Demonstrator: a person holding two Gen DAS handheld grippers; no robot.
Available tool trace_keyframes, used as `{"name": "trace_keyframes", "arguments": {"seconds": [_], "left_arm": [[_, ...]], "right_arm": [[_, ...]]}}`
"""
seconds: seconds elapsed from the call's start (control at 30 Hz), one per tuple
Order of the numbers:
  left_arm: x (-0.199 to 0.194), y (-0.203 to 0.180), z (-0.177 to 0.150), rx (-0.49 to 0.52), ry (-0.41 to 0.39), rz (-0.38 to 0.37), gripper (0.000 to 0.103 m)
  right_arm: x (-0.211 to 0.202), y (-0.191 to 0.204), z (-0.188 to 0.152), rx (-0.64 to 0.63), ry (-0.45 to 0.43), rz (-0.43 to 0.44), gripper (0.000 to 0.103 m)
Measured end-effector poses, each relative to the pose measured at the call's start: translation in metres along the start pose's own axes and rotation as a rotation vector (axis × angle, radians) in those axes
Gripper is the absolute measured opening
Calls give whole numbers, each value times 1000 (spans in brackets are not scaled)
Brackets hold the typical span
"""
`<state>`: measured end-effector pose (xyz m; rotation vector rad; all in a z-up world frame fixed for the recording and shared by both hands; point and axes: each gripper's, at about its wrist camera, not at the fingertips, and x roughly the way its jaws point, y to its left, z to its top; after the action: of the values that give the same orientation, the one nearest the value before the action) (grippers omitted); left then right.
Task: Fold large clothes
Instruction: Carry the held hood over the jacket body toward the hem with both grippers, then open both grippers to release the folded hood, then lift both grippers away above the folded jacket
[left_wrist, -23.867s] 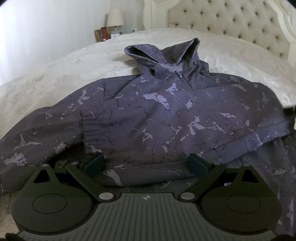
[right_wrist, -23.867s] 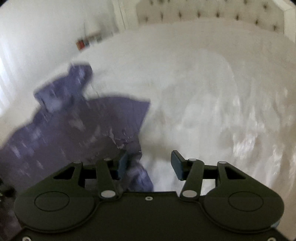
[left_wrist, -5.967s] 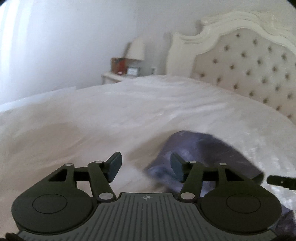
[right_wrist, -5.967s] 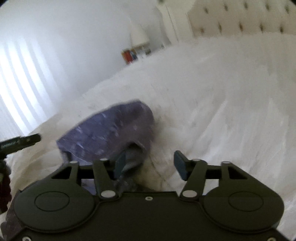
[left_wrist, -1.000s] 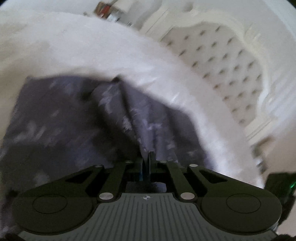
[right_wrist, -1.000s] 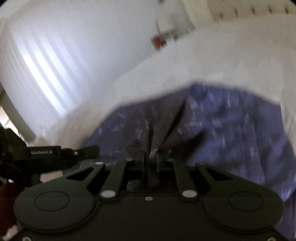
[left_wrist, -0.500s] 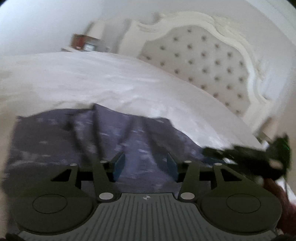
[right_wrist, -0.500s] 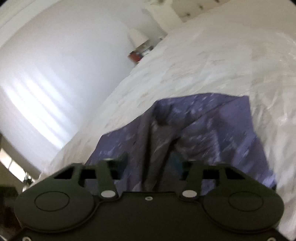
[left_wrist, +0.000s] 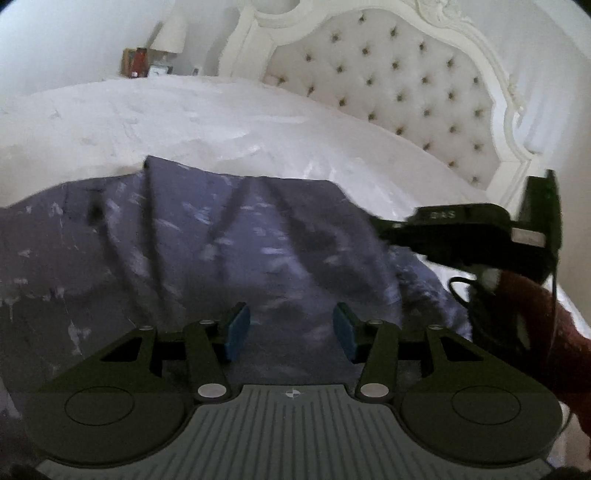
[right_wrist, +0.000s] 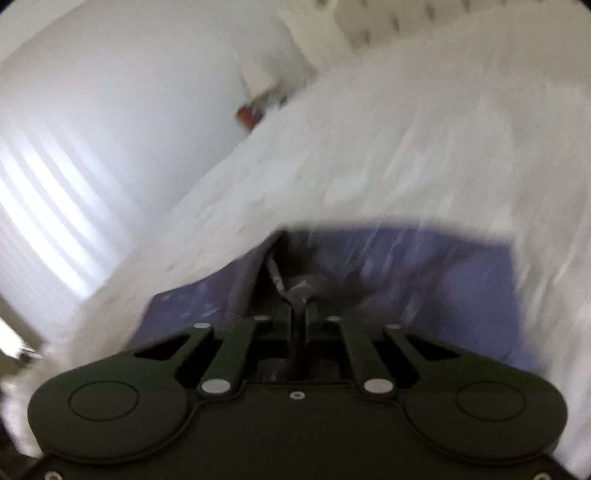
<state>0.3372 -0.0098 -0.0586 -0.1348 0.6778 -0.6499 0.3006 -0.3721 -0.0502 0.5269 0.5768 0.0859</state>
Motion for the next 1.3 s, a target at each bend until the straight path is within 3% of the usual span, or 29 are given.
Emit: {"name": "trace_keyframes", "arguments": {"seconds": [0.1,0.13,0.2,0.27,0.33,0.43,0.6,0.7,0.77,0.83,0.93,1.0,1.1,1.13,1.3], "left_arm": [[13,5,-3,-24,30,37,49],[17,8,-5,-35,44,37,49],[17,9,-6,-30,33,37,49],[14,8,-5,-9,37,43,49],[11,8,-3,32,41,63,49],[6,12,0,69,36,87,49],[5,17,6,5,19,89,49],[6,14,6,16,20,98,49],[8,12,7,33,26,104,49],[11,12,7,46,36,107,49],[14,13,10,55,52,108,49],[10,13,12,57,55,101,51],[-7,11,12,40,48,69,83],[-16,9,11,38,36,72,99],[-61,5,0,34,22,134,103]], "right_arm": [[9,-8,-3,-17,30,-70,12],[15,-10,-6,-29,63,-74,22],[21,-9,-13,-70,102,-79,27],[14,-5,-15,-86,76,-80,50],[0,-2,-15,-70,24,-80,59],[-29,8,-17,-115,-74,-88,59],[-65,51,-28,-310,-150,59,57],[-63,73,-45,-419,-76,149,54],[-45,80,-60,-492,15,80,53],[-16,70,-72,-464,155,-14,53],[-9,61,-77,-426,151,-15,53],[-15,67,-75,-438,143,-19,59],[-38,70,-77,-421,109,1,82],[-48,71,-76,-410,89,11,89],[-86,68,-83,-360,40,28,103]]}}
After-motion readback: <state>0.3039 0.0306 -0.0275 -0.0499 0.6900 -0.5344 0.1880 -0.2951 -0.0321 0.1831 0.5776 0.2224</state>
